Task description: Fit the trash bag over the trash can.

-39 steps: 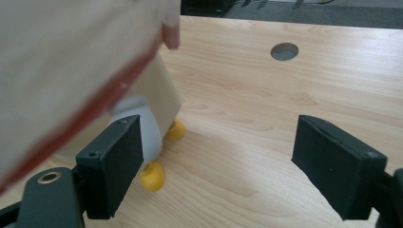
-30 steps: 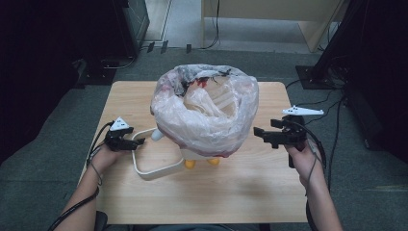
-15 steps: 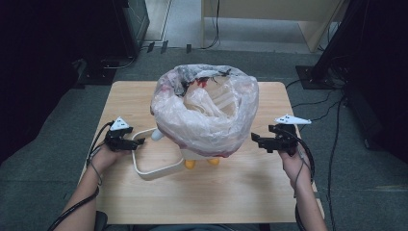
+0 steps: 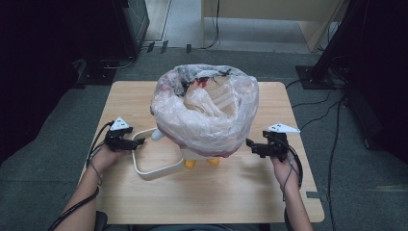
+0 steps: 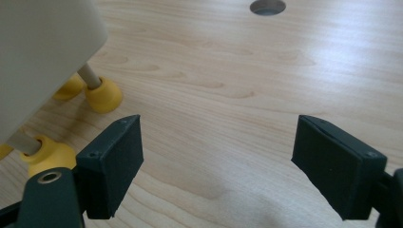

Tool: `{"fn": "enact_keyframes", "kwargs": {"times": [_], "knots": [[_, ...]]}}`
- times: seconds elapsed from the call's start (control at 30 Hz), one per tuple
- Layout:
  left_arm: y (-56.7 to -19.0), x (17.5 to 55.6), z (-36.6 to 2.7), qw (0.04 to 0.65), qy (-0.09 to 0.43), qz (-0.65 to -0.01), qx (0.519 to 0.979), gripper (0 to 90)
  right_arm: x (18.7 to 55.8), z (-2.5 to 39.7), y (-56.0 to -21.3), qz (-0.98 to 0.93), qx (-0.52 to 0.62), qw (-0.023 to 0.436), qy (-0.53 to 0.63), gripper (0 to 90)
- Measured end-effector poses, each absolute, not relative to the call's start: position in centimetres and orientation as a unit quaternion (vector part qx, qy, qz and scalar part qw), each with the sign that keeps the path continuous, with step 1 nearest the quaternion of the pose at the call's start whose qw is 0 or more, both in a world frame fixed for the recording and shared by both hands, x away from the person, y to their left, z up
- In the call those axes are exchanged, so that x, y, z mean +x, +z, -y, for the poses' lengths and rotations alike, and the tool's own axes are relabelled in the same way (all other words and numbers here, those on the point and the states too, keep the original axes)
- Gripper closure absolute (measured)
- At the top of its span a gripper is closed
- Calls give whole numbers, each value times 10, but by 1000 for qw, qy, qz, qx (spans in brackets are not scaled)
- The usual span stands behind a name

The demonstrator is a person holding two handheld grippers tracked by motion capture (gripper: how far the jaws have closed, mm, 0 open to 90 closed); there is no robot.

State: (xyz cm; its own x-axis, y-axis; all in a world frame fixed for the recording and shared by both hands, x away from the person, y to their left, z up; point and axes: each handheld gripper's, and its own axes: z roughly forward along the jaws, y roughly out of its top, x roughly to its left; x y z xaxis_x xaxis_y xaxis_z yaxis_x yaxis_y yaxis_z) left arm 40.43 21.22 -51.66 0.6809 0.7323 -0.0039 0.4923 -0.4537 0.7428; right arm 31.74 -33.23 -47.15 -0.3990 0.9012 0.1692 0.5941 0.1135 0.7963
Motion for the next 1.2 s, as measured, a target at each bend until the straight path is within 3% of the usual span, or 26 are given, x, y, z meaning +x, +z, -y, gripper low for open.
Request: {"fn": "enact_keyframes", "kwargs": {"times": [0.2, 0.5, 1.2], "knots": [[-517, 404, -212, 373, 161, -365, 838, 223, 316, 334, -486, -727, 514, 198, 410, 170], [-516, 404, -213, 372, 160, -365, 838, 223, 311, 329, -512, -744, 517, 182, 382, 170], [-517, 405, -212, 372, 160, -364, 839, 211, 322, 335, -523, -751, 523, 217, 339, 147]]}}
